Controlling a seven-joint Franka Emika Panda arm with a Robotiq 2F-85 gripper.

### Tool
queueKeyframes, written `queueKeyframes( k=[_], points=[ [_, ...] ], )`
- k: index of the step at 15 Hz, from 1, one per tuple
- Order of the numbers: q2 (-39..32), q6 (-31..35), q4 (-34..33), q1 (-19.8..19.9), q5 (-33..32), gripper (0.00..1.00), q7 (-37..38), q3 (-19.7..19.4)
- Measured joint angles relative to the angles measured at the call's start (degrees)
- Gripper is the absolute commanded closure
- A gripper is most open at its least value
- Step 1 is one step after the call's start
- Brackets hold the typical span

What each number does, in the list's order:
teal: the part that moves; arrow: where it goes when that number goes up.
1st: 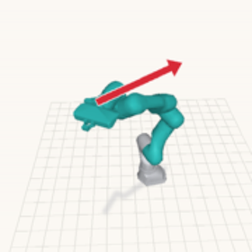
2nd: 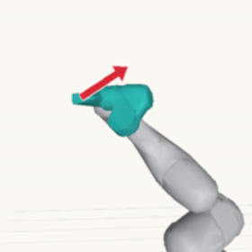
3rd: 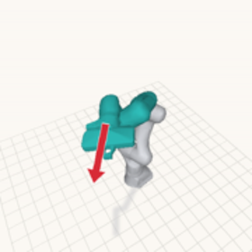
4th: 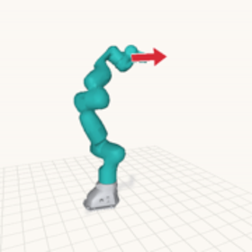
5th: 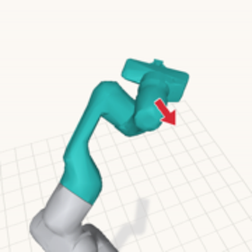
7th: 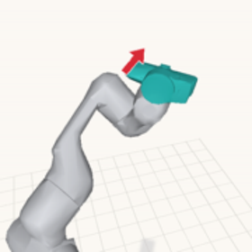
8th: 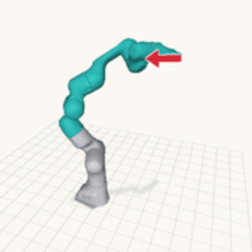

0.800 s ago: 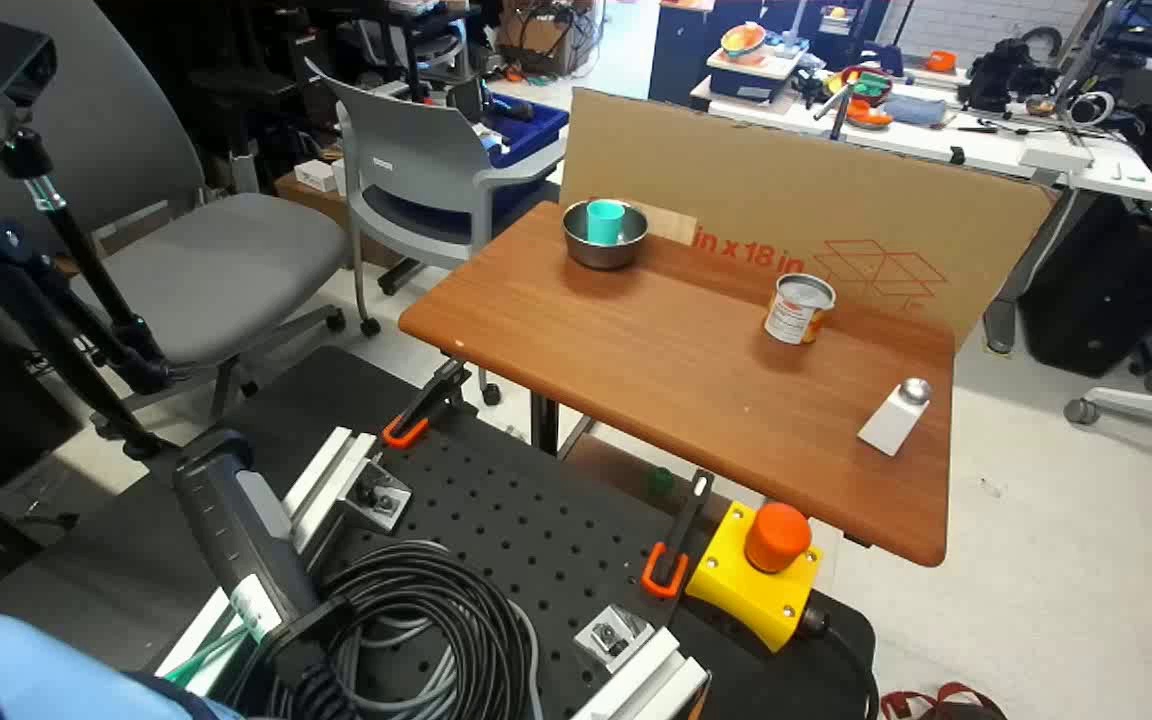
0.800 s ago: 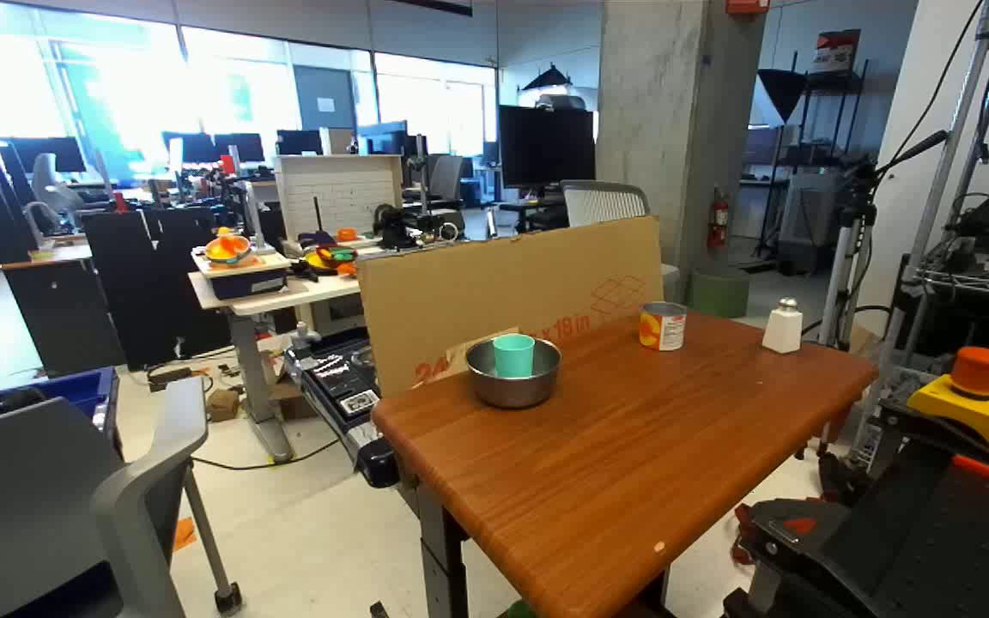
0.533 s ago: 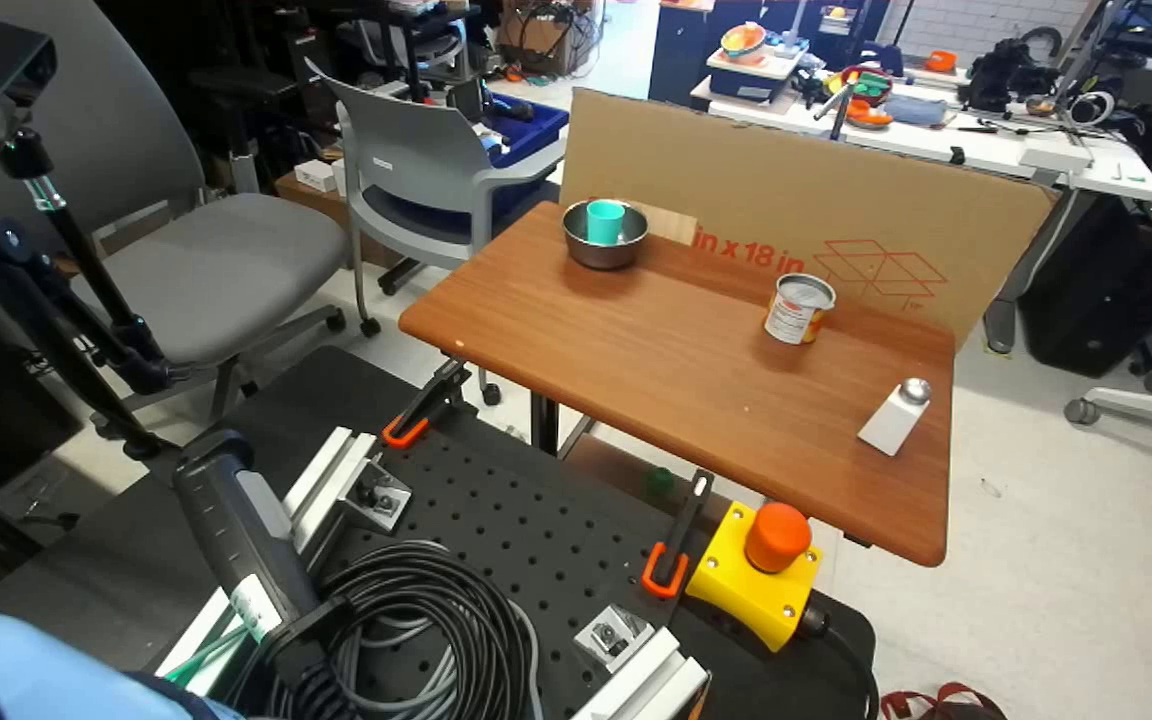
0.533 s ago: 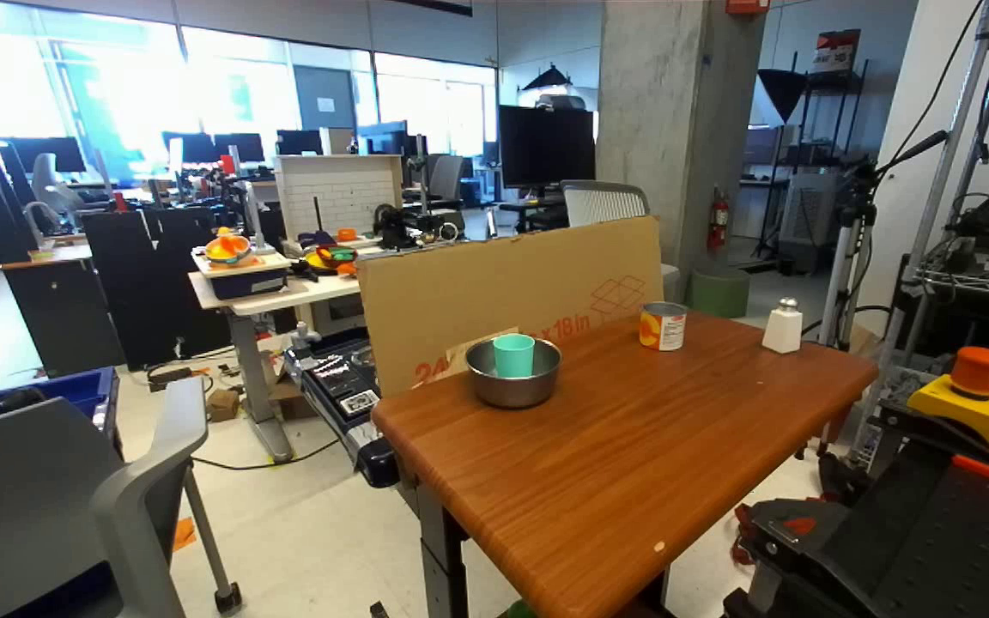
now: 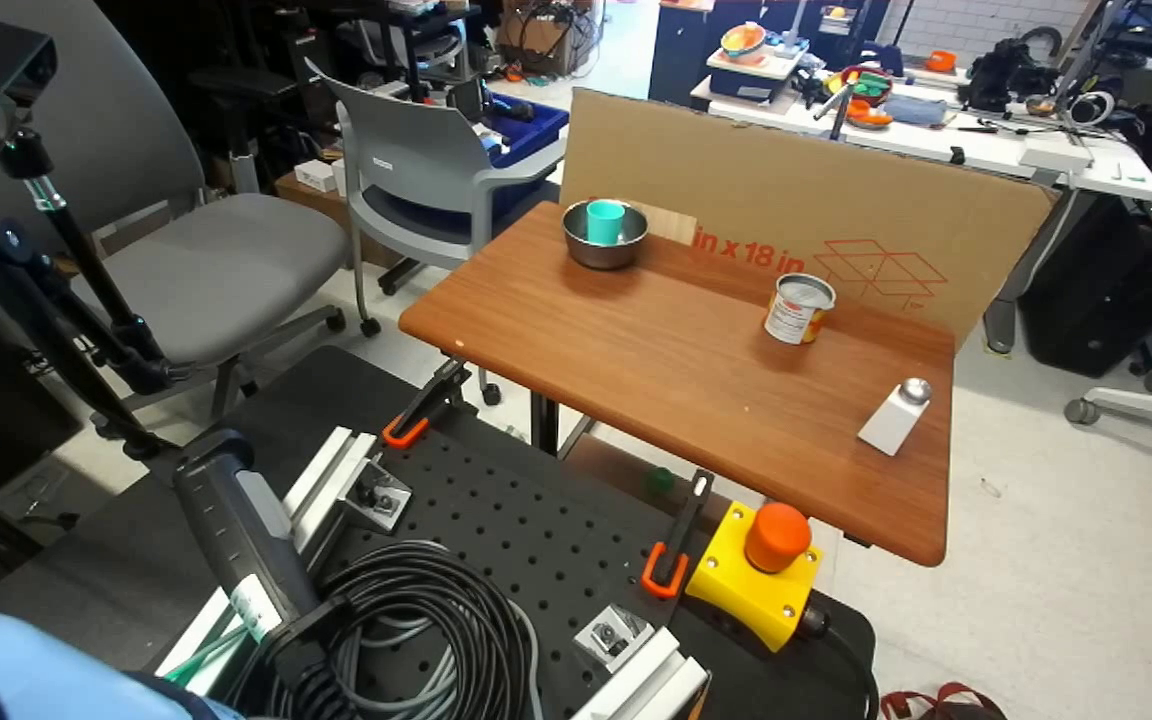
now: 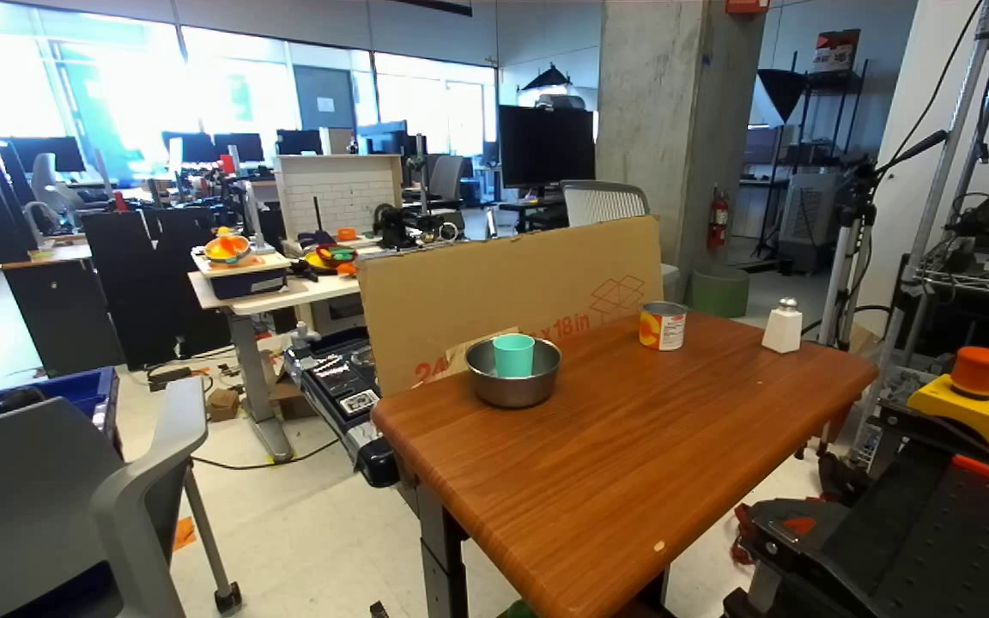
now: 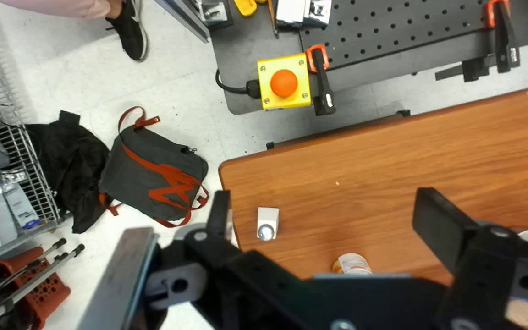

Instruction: Pick up the blue cup from the pot and put it on the table

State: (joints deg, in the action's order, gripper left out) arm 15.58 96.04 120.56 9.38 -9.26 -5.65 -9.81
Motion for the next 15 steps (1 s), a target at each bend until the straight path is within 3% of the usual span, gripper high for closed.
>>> queueKeyframes(
  k=[6, 15],
  points=[
    [-10.8, 9.3, -2.1, -4.3, 9.4, 0.0, 5.5, 3.3],
    [-24.0, 24.7, -5.8, -11.4, 9.1, 0.0, 15.7, 10.5]
  ],
)
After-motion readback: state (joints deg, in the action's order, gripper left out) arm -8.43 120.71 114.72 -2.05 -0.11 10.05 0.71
